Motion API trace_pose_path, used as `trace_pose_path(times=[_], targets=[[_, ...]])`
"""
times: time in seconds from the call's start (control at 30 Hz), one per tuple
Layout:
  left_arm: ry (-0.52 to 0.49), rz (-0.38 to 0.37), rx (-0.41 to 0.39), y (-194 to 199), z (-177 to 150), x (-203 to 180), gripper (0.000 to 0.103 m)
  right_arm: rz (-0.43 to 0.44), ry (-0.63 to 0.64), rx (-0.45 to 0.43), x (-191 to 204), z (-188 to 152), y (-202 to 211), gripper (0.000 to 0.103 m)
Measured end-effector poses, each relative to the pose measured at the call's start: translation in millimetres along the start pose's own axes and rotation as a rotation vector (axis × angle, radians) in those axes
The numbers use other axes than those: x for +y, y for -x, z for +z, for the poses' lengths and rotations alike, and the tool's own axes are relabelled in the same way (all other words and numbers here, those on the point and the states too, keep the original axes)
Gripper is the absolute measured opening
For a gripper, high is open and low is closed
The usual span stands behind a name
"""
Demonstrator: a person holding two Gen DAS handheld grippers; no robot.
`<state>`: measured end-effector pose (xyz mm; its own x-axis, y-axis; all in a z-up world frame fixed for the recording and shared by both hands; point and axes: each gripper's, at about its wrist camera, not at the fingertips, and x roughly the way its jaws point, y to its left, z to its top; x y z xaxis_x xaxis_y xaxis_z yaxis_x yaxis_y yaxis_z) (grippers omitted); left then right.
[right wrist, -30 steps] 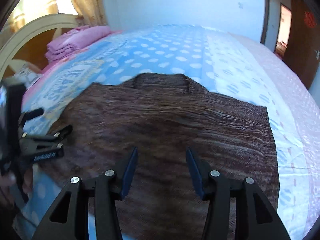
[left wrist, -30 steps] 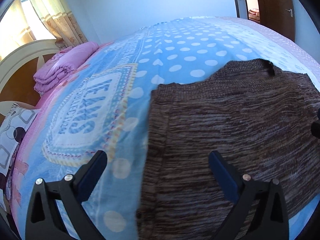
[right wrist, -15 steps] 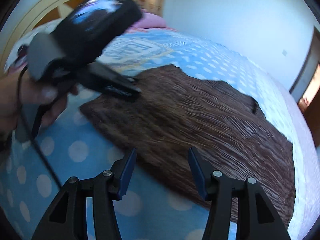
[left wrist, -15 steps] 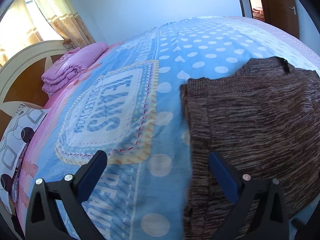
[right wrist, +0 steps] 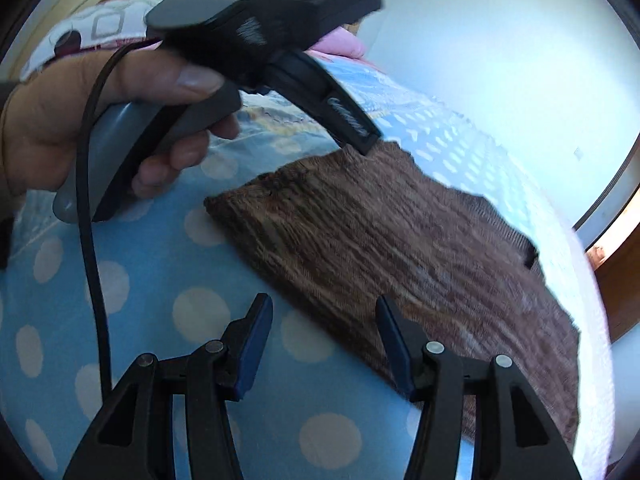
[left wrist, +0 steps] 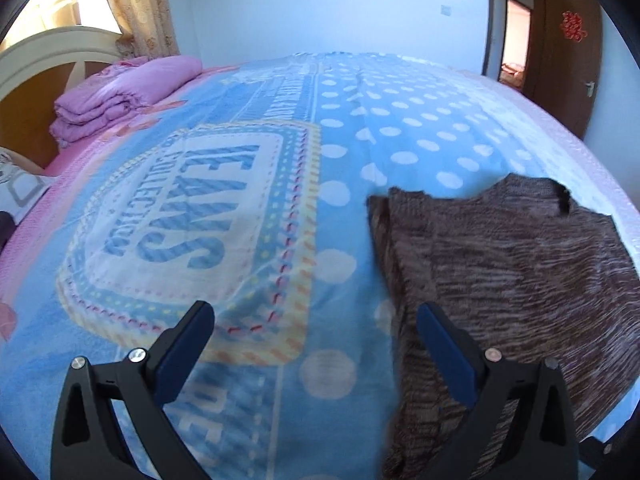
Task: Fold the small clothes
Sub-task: 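Grasp the sweater side edge with the left tool while the right tool holds the sweater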
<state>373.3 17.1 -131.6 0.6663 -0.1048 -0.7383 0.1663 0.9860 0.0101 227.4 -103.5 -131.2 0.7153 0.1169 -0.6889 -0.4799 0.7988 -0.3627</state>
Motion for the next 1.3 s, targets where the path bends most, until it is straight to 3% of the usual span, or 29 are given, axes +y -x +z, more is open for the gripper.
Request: trace_pose_path(times=[0.27, 0.53, 0.7, 0.8, 0.83, 0.87, 0.9, 0.97, 1.07, 1.17, 1.3], targets=[[-0.033, -0.108, 0.009, -20, 20, -12, 0.101, -0.034, 0.043, -0.003, 14, 20, -18, 0.055], [-0.045, -0.17, 0.063, -47, 34, -21, 0.068, -0.044, 0.053, 0.0, 16, 25, -29, 0.055], [-0.026, -0.214, 0.092, -56, 38, -22, 0.063, -0.077, 0.076, -0.01, 25, 25, -28, 0.055], [-0.029, -0.226, 0.098, -59, 39, -25, 0.054, -0.091, 0.092, -0.013, 31, 26, -27, 0.054], [-0.029, -0.233, 0.095, -59, 39, -26, 0.04, -0.074, 0.095, -0.015, 32, 27, -25, 0.044], [-0.029, -0.257, 0.094, -59, 38, -28, 0.026, -0.036, 0.102, -0.016, 34, 27, -23, 0.027], [-0.039, -0.269, 0.108, -61, 38, -32, 0.011, -0.017, 0.112, -0.012, 37, 27, -22, 0.019], [-0.06, -0.243, 0.099, -59, 37, -37, 0.011, -0.038, 0.132, -0.01, 42, 27, -22, 0.014], [-0.05, -0.263, 0.099, -62, 37, -34, 0.01, -0.058, 0.154, -0.008, 47, 26, -23, 0.01], [0.002, -0.315, 0.119, -66, 39, -25, 0.01, -0.028, 0.112, -0.007, 40, 27, -20, 0.008], [-0.006, -0.296, 0.132, -62, 43, -29, 0.009, 0.001, 0.048, -0.017, 25, 25, -17, 0.007]])
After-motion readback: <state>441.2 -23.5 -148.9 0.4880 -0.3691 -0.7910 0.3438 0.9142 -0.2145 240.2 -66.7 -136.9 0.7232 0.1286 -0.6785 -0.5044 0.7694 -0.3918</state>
